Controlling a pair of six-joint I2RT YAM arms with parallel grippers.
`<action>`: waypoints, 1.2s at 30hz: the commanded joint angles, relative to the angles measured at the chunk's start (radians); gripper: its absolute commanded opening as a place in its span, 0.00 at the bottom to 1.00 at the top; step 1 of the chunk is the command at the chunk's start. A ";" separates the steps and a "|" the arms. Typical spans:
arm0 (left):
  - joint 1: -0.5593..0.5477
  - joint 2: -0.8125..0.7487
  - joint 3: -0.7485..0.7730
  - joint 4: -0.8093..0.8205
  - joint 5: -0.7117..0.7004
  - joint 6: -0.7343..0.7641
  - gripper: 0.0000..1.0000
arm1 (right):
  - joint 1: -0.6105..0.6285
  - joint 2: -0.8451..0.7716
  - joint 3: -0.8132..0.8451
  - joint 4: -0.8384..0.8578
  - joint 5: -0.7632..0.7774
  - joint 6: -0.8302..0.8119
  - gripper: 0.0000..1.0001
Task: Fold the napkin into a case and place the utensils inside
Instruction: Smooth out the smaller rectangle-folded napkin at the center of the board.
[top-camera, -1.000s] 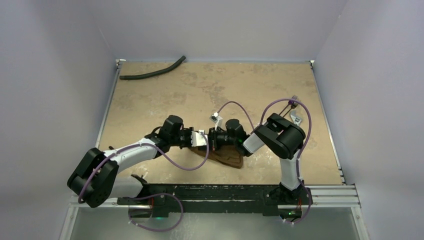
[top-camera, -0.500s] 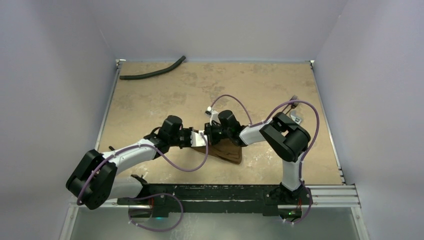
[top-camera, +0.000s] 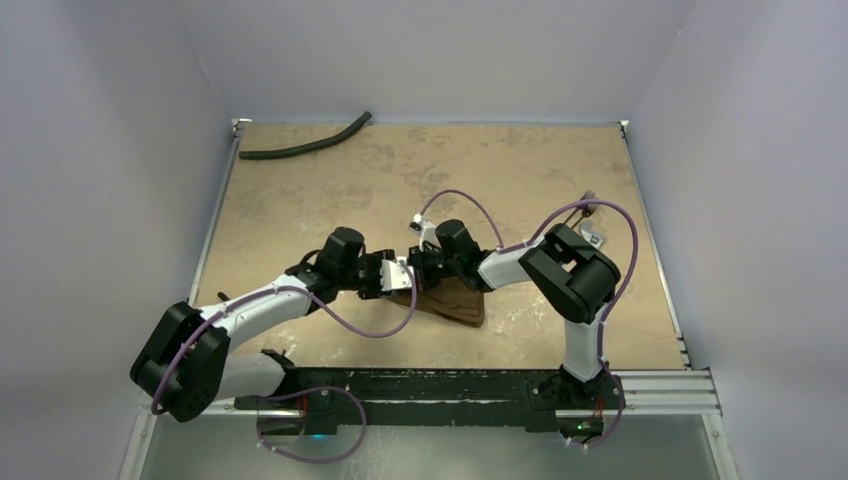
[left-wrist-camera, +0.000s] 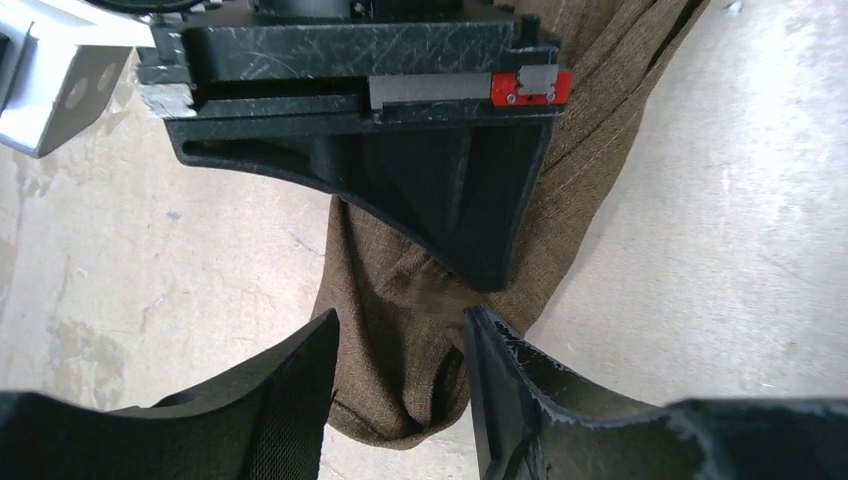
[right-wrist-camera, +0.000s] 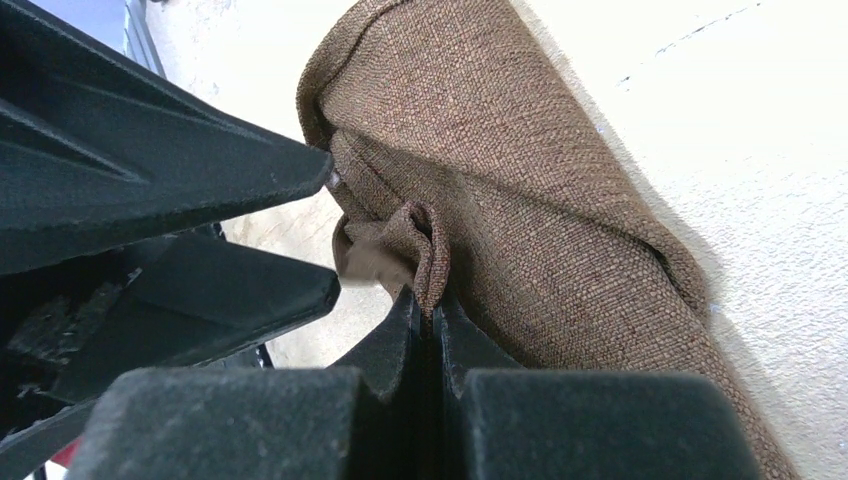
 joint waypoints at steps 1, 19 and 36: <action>0.012 -0.011 0.061 -0.112 0.133 -0.012 0.47 | -0.001 -0.011 -0.025 0.039 -0.019 -0.023 0.00; -0.020 0.049 -0.023 0.177 -0.044 0.030 0.37 | 0.000 -0.032 -0.042 0.067 -0.040 -0.035 0.00; -0.022 0.035 0.002 0.198 -0.085 0.116 0.32 | 0.000 -0.028 -0.047 0.071 -0.093 -0.025 0.00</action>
